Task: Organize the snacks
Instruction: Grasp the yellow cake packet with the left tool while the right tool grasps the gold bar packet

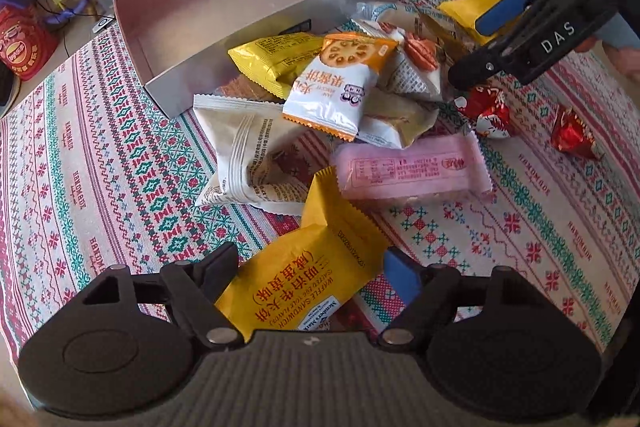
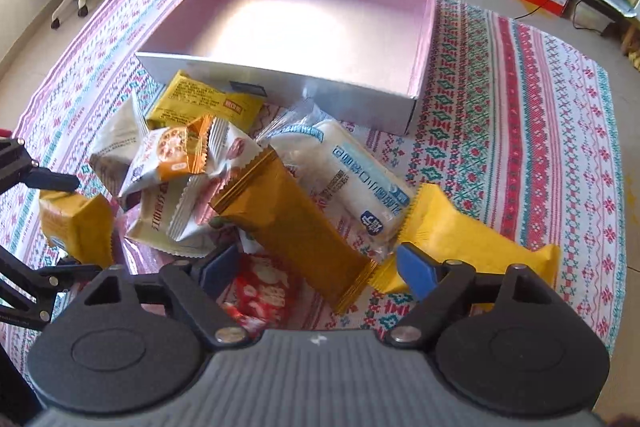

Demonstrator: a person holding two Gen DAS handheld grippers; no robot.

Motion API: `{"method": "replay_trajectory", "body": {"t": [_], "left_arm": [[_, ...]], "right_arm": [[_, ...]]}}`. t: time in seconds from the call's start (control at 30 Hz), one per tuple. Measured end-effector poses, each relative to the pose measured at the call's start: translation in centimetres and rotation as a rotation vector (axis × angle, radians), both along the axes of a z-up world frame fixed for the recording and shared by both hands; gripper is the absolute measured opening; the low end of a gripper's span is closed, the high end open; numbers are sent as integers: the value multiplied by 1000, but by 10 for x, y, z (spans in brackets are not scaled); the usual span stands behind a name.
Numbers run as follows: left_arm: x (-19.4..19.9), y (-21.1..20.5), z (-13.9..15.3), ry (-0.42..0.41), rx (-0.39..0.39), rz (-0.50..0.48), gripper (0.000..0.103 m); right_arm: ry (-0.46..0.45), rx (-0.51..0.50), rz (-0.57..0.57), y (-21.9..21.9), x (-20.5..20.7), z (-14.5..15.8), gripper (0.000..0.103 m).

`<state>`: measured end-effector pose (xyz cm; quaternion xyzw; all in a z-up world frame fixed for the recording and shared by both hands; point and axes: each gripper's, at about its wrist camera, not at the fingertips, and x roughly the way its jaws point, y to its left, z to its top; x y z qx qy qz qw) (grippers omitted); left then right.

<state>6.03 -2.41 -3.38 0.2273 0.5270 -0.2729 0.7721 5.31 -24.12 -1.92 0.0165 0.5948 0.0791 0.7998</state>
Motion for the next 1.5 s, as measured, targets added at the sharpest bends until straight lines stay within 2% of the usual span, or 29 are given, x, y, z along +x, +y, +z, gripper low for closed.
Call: {"method": "replay_trajectory", "body": {"t": [0.17, 0.23, 0.3, 0.37, 0.43, 0.5, 0.57, 0.67, 0.93, 1.5], "left_arm": [[3, -5, -8, 15, -7, -1, 80], [4, -6, -11, 14, -8, -2, 77], [4, -7, -13, 17, -17, 8, 75], [4, -7, -13, 18, -29, 17, 72], [3, -7, -13, 17, -40, 26, 65], [-1, -4, -13, 24, -59, 38, 58], [-3, 0, -12, 32, -76, 63, 56], [-6, 6, -8, 41, -106, 99, 53], [-16, 22, 7, 31, -169, 114, 43], [-28, 40, 41, 4, -238, 131, 34]], "right_arm": [[3, -48, 23, 6, 2, -9, 75], [-6, -45, 27, 7, 1, -7, 68], [-4, -21, 23, 7, 1, -6, 54], [-8, -10, 19, 6, 0, -5, 49], [-16, -3, 23, 8, -1, -2, 40], [-21, 10, 19, 8, -2, 1, 27], [-20, 25, 14, 8, -3, 2, 18], [-25, 31, 4, 10, -4, 4, 13], [-36, 64, -43, 3, -7, 9, 9], [-76, 156, -112, -6, -14, 26, 9]]}}
